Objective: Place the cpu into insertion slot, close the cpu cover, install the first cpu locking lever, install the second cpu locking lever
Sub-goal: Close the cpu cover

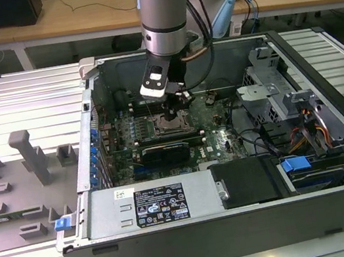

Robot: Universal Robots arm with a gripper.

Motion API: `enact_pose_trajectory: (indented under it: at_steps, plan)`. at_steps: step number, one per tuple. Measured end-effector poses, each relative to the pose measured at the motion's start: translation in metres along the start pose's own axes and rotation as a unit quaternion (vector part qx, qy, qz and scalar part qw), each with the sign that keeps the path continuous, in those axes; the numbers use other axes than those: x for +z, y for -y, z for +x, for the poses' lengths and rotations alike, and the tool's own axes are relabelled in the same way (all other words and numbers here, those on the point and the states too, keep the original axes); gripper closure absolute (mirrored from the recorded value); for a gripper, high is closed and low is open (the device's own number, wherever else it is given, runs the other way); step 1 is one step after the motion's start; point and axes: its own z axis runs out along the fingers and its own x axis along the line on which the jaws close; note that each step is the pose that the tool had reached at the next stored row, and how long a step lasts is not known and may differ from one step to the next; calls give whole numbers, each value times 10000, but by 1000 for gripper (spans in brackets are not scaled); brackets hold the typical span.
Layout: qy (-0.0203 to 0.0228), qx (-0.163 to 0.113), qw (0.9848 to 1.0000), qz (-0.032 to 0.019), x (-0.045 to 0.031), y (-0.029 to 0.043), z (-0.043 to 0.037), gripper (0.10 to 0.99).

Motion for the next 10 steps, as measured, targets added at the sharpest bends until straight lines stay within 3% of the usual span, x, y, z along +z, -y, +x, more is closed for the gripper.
enact_pose_trajectory:
  at_steps: [5, 7, 10]
  plan:
    - [16, -558, 9984, 7, 1, 0, 0, 980]
    - [21, -806, 9967, 9, 1, 0, 0, 980]
    - [28, -1198, 9928, 11, 2, 0, 0, 980]
